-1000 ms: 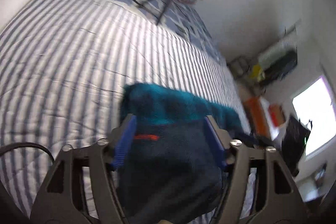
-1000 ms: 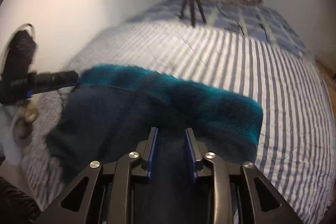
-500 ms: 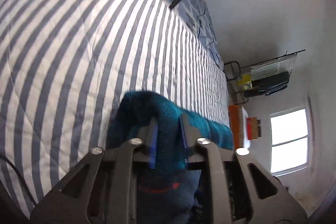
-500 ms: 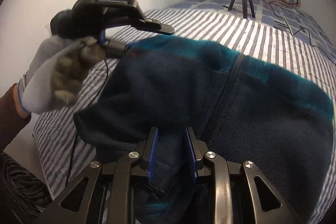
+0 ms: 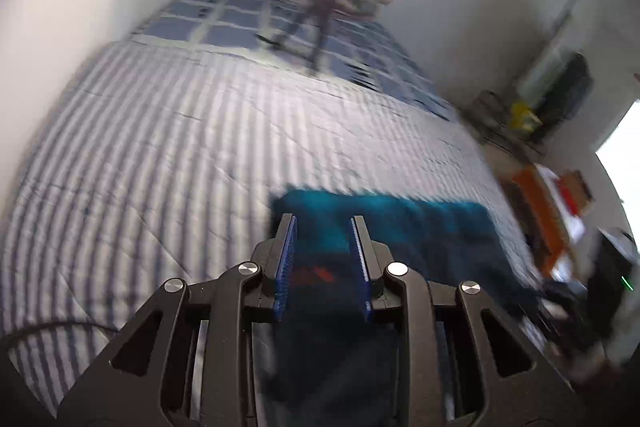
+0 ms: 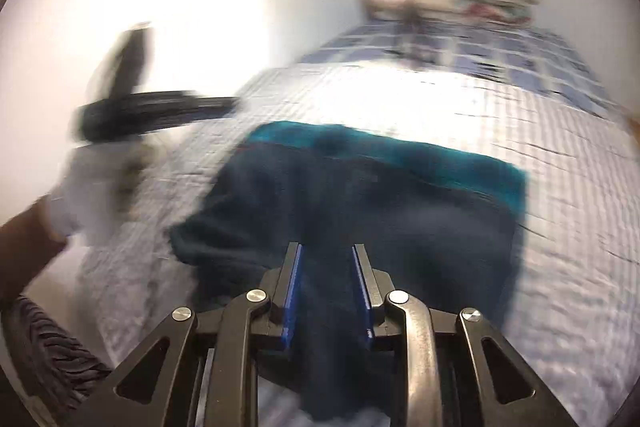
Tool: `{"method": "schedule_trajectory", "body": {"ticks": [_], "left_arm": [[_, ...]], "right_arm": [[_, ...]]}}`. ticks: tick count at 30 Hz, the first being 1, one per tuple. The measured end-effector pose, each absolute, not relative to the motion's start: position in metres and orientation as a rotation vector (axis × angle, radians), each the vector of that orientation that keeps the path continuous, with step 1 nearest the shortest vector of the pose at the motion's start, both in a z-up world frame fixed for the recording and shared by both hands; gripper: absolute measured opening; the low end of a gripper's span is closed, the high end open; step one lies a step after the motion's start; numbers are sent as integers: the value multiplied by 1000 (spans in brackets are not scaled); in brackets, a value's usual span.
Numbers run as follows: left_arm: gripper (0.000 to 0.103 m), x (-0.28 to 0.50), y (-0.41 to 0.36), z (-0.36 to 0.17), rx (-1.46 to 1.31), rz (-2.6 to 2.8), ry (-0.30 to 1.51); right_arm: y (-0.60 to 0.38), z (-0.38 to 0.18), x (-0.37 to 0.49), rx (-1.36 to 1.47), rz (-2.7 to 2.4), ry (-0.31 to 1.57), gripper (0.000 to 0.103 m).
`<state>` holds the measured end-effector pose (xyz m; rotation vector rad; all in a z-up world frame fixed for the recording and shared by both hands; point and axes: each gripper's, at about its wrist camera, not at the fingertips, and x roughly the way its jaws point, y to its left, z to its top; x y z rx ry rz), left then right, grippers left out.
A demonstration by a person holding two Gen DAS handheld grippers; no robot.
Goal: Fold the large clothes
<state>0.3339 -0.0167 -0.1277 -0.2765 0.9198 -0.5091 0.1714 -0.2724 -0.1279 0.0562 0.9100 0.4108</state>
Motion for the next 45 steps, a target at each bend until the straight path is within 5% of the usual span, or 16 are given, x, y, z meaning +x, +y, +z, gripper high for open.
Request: {"method": "schedule_trajectory", "body": {"ticks": [9, 17, 19, 22, 28, 45], "left_arm": [[30, 296, -35, -209, -172, -537, 1074], [37, 277, -5, -184, -182, -547, 1109], [62, 275, 18, -177, -275, -523, 1104], [78, 285, 46, -178, -484, -526, 1119], [79, 317, 67, -194, -739, -564, 1170], [79, 365, 23, -230, -737, -689, 1236]], "right_arm": [[-298, -183, 143, 18, 343, 1049, 25], [-319, -156, 131, 56, 391, 1002, 25], [-335, -147, 129, 126, 390, 948, 40], [-359, -142, 130, 221, 344, 852, 67], [-385, -157, 153, 385, 313, 863, 84], [-388, -222, 206, 600, 453, 1005, 87]]}}
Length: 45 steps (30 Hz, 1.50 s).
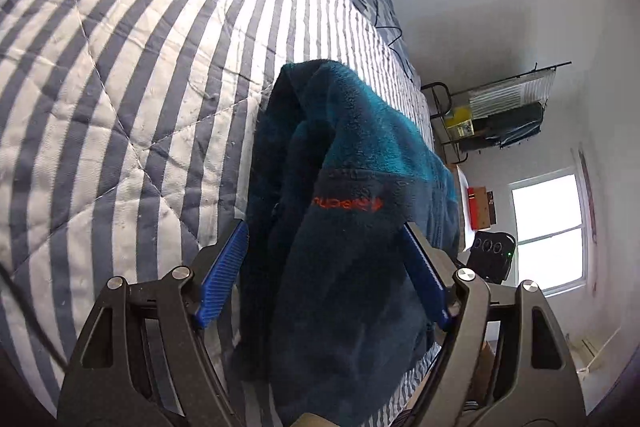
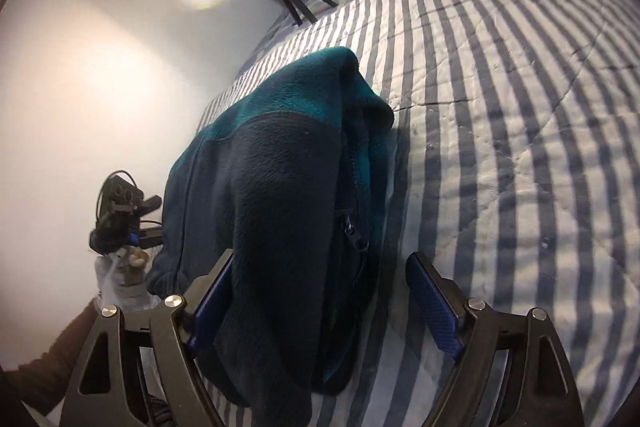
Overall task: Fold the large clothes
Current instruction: 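Lift the folded jacket bundle with both tools and carry it along the mattress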
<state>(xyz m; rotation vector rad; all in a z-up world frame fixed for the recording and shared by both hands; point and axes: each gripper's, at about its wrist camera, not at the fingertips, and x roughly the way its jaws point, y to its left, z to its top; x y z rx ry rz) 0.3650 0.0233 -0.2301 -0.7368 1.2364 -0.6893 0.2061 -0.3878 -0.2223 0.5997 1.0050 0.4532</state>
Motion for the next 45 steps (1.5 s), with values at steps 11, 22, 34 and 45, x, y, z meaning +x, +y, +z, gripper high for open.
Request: {"method": "schedule_trajectory", "body": {"ticks": [11, 22, 34, 45], "left_arm": [[79, 371, 0, -244, -707, -667, 1255], [45, 366, -30, -225, -522, -606, 1220], [29, 334, -70, -176, -303, -502, 1116], [26, 282, -103, -140, -186, -528, 1043]], "right_arm": [[-386, -232, 227, 686, 531, 999, 81], [-380, -221, 224, 623, 490, 1000, 50], [-335, -163, 212, 326, 321, 1000, 31], [-332, -128, 169, 178, 282, 977, 27]]}}
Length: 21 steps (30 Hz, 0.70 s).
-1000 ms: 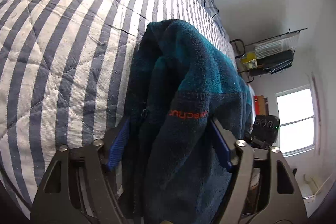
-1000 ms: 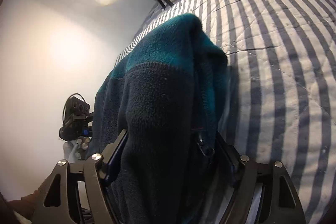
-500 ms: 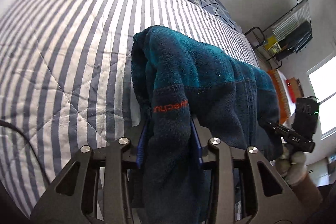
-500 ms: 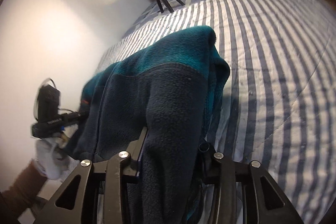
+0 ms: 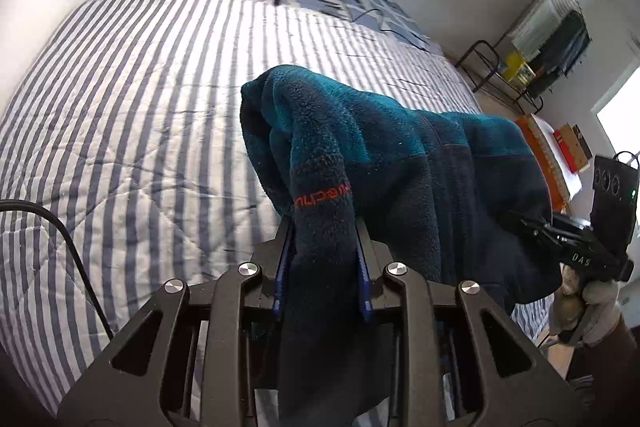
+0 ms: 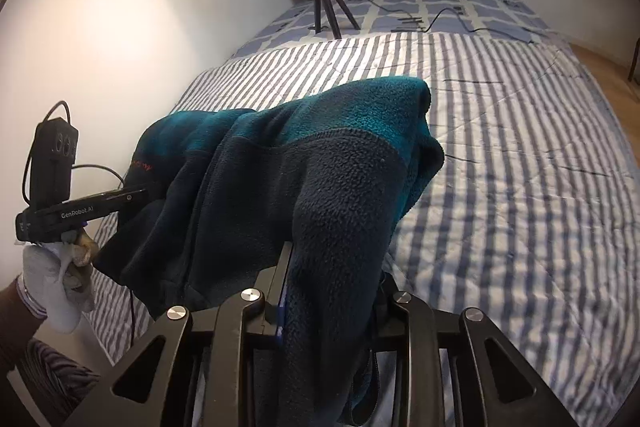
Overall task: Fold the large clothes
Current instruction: 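Lift the folded jacket bundle with both tools and carry it along the mattress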
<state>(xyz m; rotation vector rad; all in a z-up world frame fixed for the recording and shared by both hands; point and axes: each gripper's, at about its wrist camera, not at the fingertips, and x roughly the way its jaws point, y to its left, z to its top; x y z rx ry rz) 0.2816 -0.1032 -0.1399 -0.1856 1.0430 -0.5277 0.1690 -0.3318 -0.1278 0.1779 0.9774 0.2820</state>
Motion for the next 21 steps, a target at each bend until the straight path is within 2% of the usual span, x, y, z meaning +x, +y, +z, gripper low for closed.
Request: {"method": "schedule_trajectory", "body": {"ticks": [9, 21], "left_arm": [[25, 258, -158, -114, -107, -616, 977], [25, 279, -225, -99, -70, -692, 918]], "right_arm": [[-375, -101, 145, 129, 211, 920, 27], [-429, -89, 153, 122, 135, 872, 27]]}}
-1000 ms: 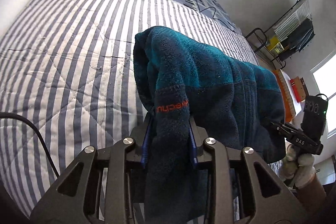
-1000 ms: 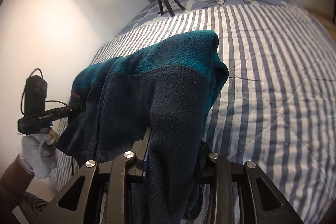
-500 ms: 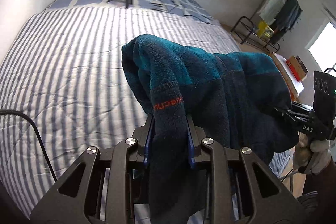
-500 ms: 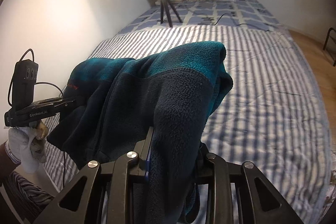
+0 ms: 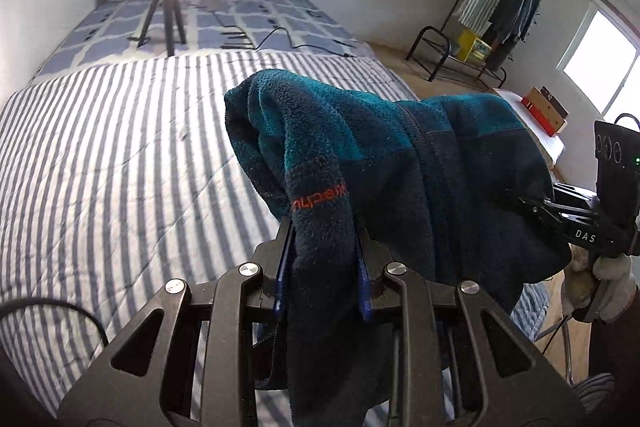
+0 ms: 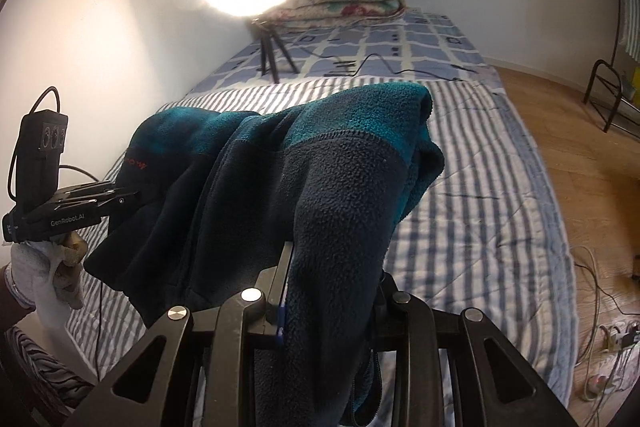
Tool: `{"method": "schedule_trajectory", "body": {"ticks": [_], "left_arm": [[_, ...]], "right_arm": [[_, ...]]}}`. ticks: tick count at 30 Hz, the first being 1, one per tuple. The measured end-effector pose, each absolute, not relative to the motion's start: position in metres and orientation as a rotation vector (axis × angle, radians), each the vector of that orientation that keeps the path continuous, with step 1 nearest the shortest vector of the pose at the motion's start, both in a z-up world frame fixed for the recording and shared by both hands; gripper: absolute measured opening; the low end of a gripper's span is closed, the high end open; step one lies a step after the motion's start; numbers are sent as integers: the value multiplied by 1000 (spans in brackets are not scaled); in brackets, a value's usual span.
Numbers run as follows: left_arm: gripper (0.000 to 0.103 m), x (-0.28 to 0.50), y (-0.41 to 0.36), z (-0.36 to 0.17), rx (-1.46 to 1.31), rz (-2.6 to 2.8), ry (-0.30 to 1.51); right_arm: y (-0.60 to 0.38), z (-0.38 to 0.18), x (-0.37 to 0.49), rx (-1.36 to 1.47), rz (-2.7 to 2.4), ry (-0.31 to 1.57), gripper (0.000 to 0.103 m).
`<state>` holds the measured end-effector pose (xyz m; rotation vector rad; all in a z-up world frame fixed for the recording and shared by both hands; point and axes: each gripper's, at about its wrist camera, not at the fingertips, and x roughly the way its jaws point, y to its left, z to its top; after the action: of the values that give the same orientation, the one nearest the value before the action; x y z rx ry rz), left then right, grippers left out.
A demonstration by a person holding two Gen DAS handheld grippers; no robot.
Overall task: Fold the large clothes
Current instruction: 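Lift the folded jacket bundle with both tools and carry it along the mattress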
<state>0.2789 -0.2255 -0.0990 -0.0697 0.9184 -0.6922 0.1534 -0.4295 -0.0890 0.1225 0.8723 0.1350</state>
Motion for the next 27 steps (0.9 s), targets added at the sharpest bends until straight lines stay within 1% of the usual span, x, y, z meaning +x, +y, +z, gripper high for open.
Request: {"method": "schedule_trajectory", "body": {"ticks": [6, 12, 19, 27], "left_arm": [[25, 307, -258, -100, -81, -705, 916], [25, 345, -301, -104, -103, -734, 908], [25, 395, -350, -115, -150, -769, 886], [25, 450, -391, -119, -216, -758, 859]], "right_arm": [[-457, -88, 173, 108, 110, 855, 27], [-501, -93, 199, 153, 84, 842, 27], [-555, -93, 239, 170, 52, 814, 27], [-603, -86, 295, 163, 38, 784, 26]]}}
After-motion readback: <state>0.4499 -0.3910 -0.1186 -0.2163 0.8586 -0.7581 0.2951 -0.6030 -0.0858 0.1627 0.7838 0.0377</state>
